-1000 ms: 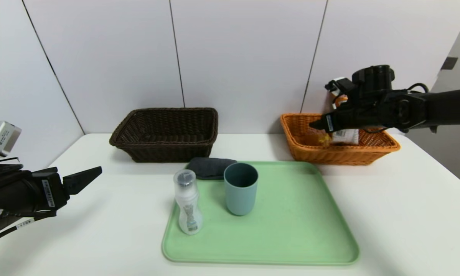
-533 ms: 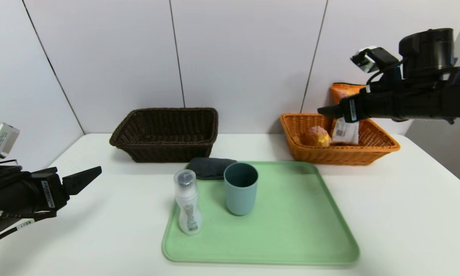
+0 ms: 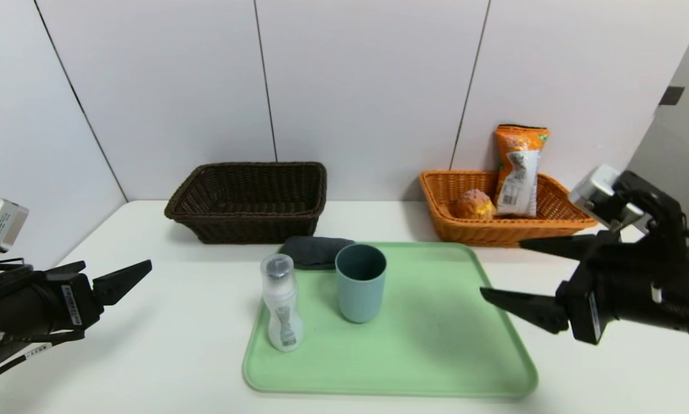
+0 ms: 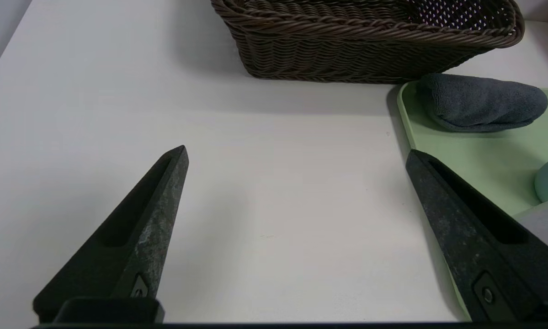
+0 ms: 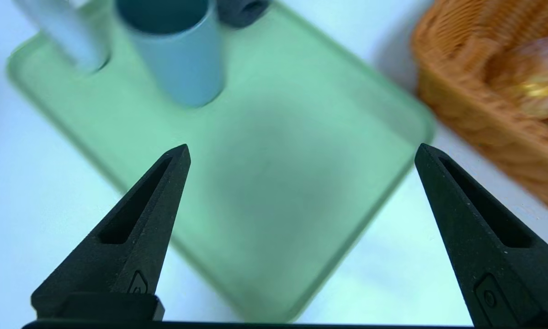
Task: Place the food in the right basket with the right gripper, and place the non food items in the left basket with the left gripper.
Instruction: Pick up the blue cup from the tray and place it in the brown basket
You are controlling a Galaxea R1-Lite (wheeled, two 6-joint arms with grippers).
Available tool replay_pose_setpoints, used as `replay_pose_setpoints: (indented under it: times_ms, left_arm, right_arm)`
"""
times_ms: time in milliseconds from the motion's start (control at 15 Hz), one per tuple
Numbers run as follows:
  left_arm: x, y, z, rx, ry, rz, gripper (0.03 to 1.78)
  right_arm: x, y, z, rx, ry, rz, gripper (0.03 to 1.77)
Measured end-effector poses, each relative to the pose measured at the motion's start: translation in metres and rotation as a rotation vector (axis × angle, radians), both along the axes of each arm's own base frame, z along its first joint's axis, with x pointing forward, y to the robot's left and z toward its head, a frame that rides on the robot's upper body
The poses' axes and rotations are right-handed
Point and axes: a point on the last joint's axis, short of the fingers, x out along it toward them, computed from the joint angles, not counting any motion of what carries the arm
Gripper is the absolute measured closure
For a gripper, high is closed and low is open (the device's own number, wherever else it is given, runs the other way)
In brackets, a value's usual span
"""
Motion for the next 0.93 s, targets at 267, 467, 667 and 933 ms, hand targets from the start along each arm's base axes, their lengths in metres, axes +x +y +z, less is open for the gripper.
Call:
replay_pose_setpoints:
  times_ms: [267, 467, 667, 933]
  left_arm:
    - [-0.005, 0.0, -0.001, -0.003, -0.006, 0.001, 0.12]
    - [-0.01, 0.0, -0.002, -0.005, -0.011, 0.0, 0.12]
    - [-0.015, 0.0, -0.002, -0.007, -0.02, -0.001, 0.12]
    - [-0.018, 0.0, -0.001, -0.005, -0.03, -0.005, 0.12]
  right_arm:
    - [-0.017, 0.008, -0.042, 0.091, -0.025, 0.059, 0.11]
    - [-0.007, 0.018, -0.065, 0.138, -0.08, 0.075, 0.11]
    - [0.008, 0.031, -0.086, 0.196, -0.115, 0.09, 0.11]
    - [0.025, 0.049, -0.117, 0.248, -0.148, 0.11, 0.11]
